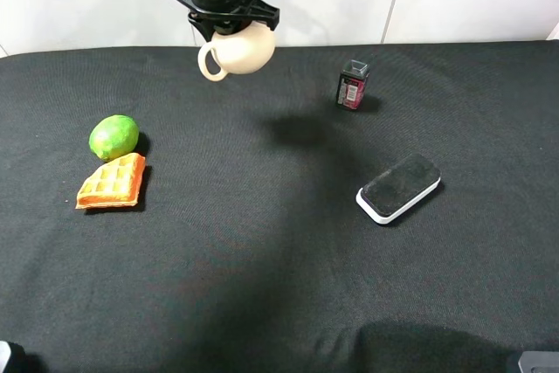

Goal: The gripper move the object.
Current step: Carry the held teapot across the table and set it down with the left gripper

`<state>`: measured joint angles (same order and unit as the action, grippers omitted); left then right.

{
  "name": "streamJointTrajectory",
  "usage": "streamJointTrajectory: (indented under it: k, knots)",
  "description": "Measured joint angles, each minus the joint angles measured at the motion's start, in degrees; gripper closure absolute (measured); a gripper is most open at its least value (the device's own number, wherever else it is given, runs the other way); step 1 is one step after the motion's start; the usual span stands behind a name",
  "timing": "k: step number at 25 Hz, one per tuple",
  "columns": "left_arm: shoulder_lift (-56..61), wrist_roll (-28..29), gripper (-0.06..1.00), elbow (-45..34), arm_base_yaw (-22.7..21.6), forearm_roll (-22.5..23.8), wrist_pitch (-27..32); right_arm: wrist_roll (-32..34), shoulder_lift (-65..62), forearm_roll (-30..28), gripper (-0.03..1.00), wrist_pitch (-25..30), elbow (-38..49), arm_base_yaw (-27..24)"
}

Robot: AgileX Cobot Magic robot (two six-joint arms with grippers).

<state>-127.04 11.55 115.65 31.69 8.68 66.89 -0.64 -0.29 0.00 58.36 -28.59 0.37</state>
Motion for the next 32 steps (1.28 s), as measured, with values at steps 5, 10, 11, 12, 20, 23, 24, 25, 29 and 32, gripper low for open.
streamJointTrajectory:
  k: [5,10,11,12,20,23,24,25,29,32]
  knots:
    - [0.0,-0.4,0.79,0.0,1.4,0.1,0.0,0.0,0.0,0.0,0.31,0.0,0.0,0.0]
    - [0.0,-1.3,0.79,0.0,3.0,0.1,0.0,0.0,0.0,0.0,0.31,0.0,0.0,0.0]
    - [0.0,-1.3,0.79,0.0,3.3,0.1,0.0,0.0,0.0,0.0,0.31,0.0,0.0,0.0]
    - [0.0,-1.3,0.79,0.0,3.5,0.1,0.0,0.0,0.0,0.0,0.31,0.0,0.0,0.0]
    - [0.0,-1.7,0.79,0.0,6.4,1.2,0.0,0.0,0.0,0.0,0.31,0.0,0.0,0.0]
    - [0.0,-1.9,0.79,0.0,8.3,1.3,0.0,0.0,0.0,0.0,0.31,0.0,0.0,0.0]
    - [0.0,-1.9,0.79,0.0,8.9,1.3,0.0,0.0,0.0,0.0,0.31,0.0,0.0,0.0]
    - [0.0,-1.9,0.79,0.0,9.5,1.3,0.0,0.0,0.0,0.0,0.31,0.0,0.0,0.0]
    - [0.0,-1.9,0.79,0.0,12.1,1.3,0.0,0.0,0.0,0.0,0.31,0.0,0.0,0.0]
    - [0.0,-1.9,0.79,0.0,14.0,1.3,0.0,0.0,0.0,0.0,0.31,0.0,0.0,0.0]
